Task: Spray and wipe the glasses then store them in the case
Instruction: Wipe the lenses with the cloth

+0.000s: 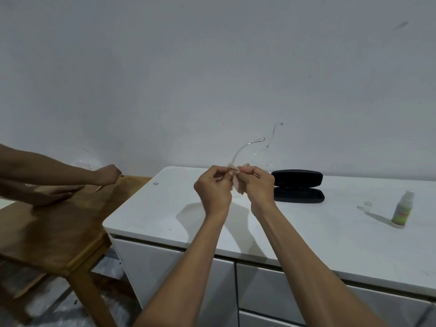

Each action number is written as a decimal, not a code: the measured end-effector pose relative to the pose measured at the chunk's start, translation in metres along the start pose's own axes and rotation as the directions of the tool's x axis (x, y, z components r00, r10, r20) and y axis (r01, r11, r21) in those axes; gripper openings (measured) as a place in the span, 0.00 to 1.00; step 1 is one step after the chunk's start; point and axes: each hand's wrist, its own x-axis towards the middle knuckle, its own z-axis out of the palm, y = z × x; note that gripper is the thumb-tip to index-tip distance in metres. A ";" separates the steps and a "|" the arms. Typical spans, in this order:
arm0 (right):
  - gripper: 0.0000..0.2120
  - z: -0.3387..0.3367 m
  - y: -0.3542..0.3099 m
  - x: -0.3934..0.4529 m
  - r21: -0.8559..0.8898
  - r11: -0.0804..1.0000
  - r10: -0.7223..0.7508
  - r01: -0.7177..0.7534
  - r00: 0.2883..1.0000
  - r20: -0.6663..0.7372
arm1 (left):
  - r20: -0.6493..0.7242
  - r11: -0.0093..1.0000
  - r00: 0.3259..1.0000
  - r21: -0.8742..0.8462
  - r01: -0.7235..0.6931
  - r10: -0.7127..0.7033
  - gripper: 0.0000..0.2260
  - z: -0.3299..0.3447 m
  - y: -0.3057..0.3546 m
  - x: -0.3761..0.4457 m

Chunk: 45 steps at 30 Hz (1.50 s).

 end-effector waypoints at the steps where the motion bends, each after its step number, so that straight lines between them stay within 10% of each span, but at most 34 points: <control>1: 0.03 -0.004 -0.001 0.001 -0.035 0.999 -0.002 0.003 0.999 0.034 | 0.013 1.000 1.000 -0.004 0.015 -0.015 0.07 -0.002 -0.001 0.002; 15: 0.07 0.024 0.003 -0.020 -0.058 0.975 -0.221 0.214 0.915 -0.339 | 0.113 0.988 0.985 0.067 -0.141 0.133 0.05 -0.006 -0.004 0.000; 26: 0.09 0.012 0.009 -0.010 -0.113 0.987 -0.128 0.115 0.985 -0.118 | 0.088 0.992 0.989 0.036 -0.120 0.117 0.07 -0.005 -0.010 -0.001; 36: 0.07 0.014 0.002 -0.017 -0.004 0.994 -0.105 0.110 0.942 -0.319 | 0.027 0.998 1.000 0.068 -0.008 0.006 0.09 0.002 -0.012 0.000; 45: 0.10 0.004 0.016 -0.014 -0.167 0.985 -0.055 0.042 0.996 -0.074 | -0.066 0.992 0.996 0.107 0.069 -0.062 0.12 0.003 -0.004 -0.002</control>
